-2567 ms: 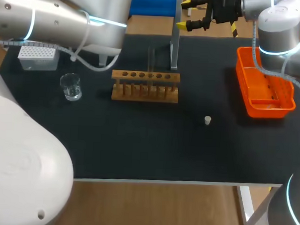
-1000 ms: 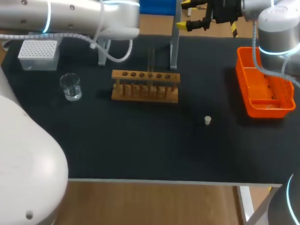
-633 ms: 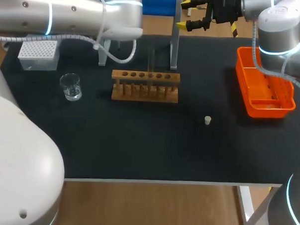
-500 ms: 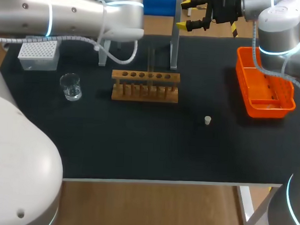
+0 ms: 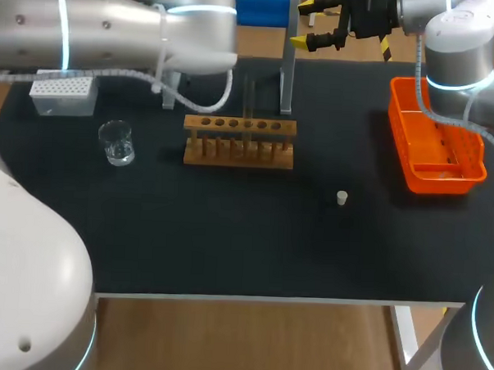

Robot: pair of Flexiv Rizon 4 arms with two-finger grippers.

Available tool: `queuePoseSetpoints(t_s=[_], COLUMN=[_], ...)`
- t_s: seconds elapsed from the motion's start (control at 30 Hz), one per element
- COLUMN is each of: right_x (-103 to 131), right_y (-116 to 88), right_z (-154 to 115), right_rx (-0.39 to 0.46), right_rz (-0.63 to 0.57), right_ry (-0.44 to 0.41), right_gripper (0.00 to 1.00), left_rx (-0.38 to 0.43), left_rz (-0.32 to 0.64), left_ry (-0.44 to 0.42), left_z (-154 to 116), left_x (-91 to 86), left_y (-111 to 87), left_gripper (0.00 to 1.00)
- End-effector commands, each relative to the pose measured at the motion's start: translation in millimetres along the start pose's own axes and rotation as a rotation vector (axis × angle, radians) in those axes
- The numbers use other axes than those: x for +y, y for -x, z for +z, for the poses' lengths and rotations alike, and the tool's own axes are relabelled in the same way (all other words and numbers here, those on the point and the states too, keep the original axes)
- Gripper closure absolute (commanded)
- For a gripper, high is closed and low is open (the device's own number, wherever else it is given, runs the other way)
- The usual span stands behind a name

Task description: Invert the test tube, pick up the pipette, mount the tip to pipette, aspirate from beaker and dispense into the tube, eject the tip, return the pipette, and cap with the stopper.

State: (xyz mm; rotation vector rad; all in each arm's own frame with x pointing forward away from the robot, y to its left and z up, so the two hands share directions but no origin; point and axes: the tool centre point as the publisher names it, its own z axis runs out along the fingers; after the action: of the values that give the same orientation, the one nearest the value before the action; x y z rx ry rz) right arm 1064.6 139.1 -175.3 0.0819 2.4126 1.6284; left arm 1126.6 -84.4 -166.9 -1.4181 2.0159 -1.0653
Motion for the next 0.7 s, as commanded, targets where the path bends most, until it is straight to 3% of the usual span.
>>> queuePoseSetpoints(t_s=[0.03,0.27,0.53,0.7], right_x=[1,1,1,1], right_y=[1,1,1,1], right_z=[-1,-1,-1,-1], right_rx=[0.003,0.003,0.003,0.003], right_rz=[0.001,0.001,0.001,0.001], right_ry=[-0.003,-0.003,-0.003,-0.003], right_gripper=[0.0,0.0,0.0,0.0], left_rx=[0.141,0.251,0.511,0.641], left_rz=[0.049,0.133,0.278,0.357], left_ry=[-0.109,-0.17,-0.246,-0.219], left_z=[-45,-84,-109,-111], left_x=[19.0,31.3,44.9,56.5], left_y=[-5.0,-25.3,-61.9,-85.9], left_gripper=[0.0,0.0,0.0,0.0])
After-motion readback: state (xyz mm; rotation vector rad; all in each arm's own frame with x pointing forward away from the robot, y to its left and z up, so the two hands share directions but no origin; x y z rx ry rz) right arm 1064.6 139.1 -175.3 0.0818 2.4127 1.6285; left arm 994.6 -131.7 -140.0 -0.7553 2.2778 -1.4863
